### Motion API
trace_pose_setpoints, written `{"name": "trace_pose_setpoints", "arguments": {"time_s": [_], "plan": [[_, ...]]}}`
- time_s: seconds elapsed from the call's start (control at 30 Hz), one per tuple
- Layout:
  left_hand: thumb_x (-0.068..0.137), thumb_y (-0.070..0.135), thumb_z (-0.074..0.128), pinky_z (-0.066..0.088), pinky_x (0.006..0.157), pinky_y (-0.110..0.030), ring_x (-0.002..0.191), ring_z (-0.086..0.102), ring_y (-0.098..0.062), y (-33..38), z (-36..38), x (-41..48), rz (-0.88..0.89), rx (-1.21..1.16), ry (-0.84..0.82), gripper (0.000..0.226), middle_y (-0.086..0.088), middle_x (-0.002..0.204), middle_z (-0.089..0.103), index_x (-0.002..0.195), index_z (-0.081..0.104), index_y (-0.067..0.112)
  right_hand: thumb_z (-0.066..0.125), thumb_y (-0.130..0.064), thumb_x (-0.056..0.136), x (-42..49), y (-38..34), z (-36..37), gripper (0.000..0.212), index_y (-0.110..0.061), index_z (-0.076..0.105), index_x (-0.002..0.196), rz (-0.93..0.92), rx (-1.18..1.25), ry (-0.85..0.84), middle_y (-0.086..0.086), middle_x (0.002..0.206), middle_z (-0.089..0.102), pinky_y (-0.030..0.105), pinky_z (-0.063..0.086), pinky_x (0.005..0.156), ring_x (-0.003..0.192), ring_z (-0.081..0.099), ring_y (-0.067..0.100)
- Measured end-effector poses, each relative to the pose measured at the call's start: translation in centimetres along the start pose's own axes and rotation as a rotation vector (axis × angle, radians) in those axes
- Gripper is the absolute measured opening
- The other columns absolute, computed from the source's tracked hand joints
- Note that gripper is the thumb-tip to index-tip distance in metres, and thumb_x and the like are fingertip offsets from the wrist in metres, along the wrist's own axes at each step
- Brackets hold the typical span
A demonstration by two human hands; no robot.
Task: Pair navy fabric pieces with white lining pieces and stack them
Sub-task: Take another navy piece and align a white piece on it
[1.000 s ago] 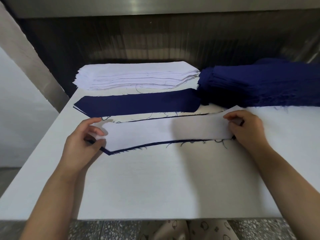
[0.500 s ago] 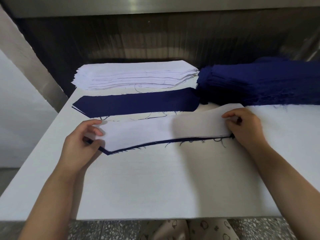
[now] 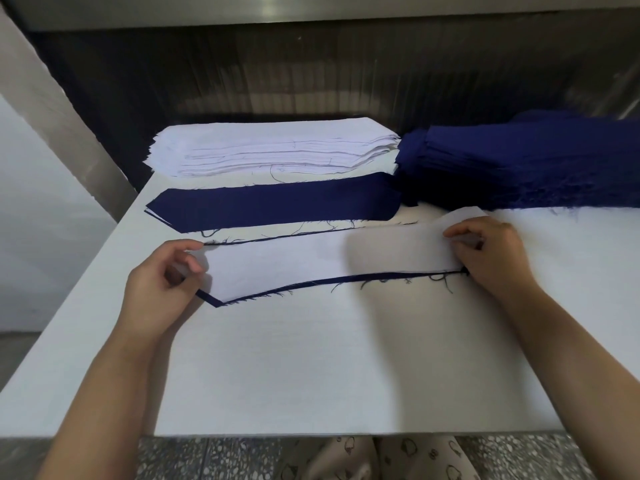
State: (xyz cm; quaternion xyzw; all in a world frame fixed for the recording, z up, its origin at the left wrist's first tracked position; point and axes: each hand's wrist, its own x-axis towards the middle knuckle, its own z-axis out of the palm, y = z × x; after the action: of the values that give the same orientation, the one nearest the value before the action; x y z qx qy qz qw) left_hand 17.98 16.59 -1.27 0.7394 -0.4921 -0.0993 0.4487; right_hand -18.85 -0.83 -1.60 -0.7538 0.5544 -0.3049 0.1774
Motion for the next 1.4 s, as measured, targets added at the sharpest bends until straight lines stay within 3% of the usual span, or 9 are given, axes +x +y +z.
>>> {"name": "trace_pose_setpoints", "arguments": {"time_s": [0.13,0.3,0.4,0.53,0.67,0.8,0.9,1.03,1.4], "plan": [[0.075,-0.014,0.061,0.033,0.059,-0.005,0.062,0.042,-0.004,0.1,0.0,0.1,-0.017,0.081,0.039,0.042,0.01,0.076,0.057,0.097,0.063,0.023,0.056,-0.005,0.087,-0.1,0.0,0.1,0.018,-0.015,0.071,0.09,0.014,-0.09,0.079,0.003,0.113,0.064,0.018,0.019,0.083,0.111,0.036,0.034],[0.075,-0.017,0.059,0.032,0.069,0.002,0.084,0.045,0.009,0.2,0.0,0.1,0.022,0.129,0.064,0.039,0.005,0.082,0.059,0.097,0.064,0.015,0.052,-0.01,0.09,0.0,0.1,-0.1,0.021,-0.018,0.071,0.094,0.013,-0.148,0.042,0.002,0.12,0.061,0.028,0.021,0.09,0.116,0.037,0.034],[0.081,-0.007,0.064,0.032,0.071,0.0,0.098,0.049,-0.019,-0.2,0.1,0.4,0.007,0.128,0.039,0.033,0.012,0.083,0.059,0.096,0.062,0.022,0.054,-0.012,0.091,0.0,0.2,0.2,0.02,-0.02,0.07,0.1,0.014,-0.153,-0.011,-0.003,0.121,0.061,0.033,0.022,0.095,0.117,0.035,0.033],[0.085,0.002,0.066,0.041,0.083,-0.024,0.1,0.049,-0.03,-0.2,0.6,0.7,-0.005,0.146,0.053,0.025,0.017,0.084,0.059,0.098,0.062,0.024,0.046,-0.005,0.091,0.2,0.5,0.1,0.03,-0.021,0.066,0.106,0.078,0.063,0.11,0.009,0.116,0.061,0.036,0.035,0.096,0.11,0.047,0.032],[0.087,0.003,0.064,0.042,0.09,-0.041,0.101,0.049,-0.032,0.7,1.2,1.5,-0.023,0.138,0.094,0.023,0.002,0.091,0.063,0.104,0.065,0.018,0.038,0.003,0.086,1.1,0.2,-1.9,0.04,-0.026,0.063,0.099,0.196,0.334,0.418,0.009,0.107,0.061,0.009,0.037,0.066,0.081,0.052,0.011],[0.085,-0.003,0.061,0.041,0.1,-0.051,0.102,0.055,-0.035,2.4,2.7,3.5,0.002,0.114,0.09,0.026,-0.004,0.095,0.064,0.108,0.066,0.009,0.04,0.01,0.079,2.5,-0.3,-3.8,0.04,-0.008,0.065,0.104,0.06,0.219,0.502,0.002,0.104,0.055,0.026,0.038,0.086,0.103,0.05,0.029],[0.088,0.002,0.059,0.034,0.105,-0.046,0.11,0.05,-0.035,3.9,5.0,5.4,0.04,0.151,0.061,0.024,-0.009,0.104,0.066,0.11,0.066,0.008,0.047,0.008,0.08,4.4,-1.4,-4.7,0.036,-0.007,0.065,0.108,-0.073,0.038,0.431,0.007,0.112,0.059,0.026,0.03,0.095,0.111,0.047,0.03],[0.094,0.015,0.053,0.023,0.089,-0.029,0.113,0.037,-0.031,7.3,9.3,7.6,0.108,0.215,0.016,0.022,-0.001,0.114,0.064,0.114,0.064,0.016,0.054,-0.02,0.092,7.8,-2.2,-4.7,0.037,-0.013,0.054,0.128,-0.161,-0.28,0.151,0.008,0.133,0.052,0.031,0.023,0.1,0.123,0.04,0.03],[0.098,0.027,0.047,0.019,0.084,-0.026,0.116,0.035,-0.025,16.5,18.8,10.4,0.231,0.178,-0.098,0.025,0.003,0.123,0.059,0.117,0.062,0.024,0.046,-0.03,0.097,10.4,-2.8,-3.7,0.038,-0.018,0.051,0.133,-0.122,-0.404,0.018,0.006,0.138,0.047,0.037,0.03,0.097,0.122,0.038,0.029]]}}
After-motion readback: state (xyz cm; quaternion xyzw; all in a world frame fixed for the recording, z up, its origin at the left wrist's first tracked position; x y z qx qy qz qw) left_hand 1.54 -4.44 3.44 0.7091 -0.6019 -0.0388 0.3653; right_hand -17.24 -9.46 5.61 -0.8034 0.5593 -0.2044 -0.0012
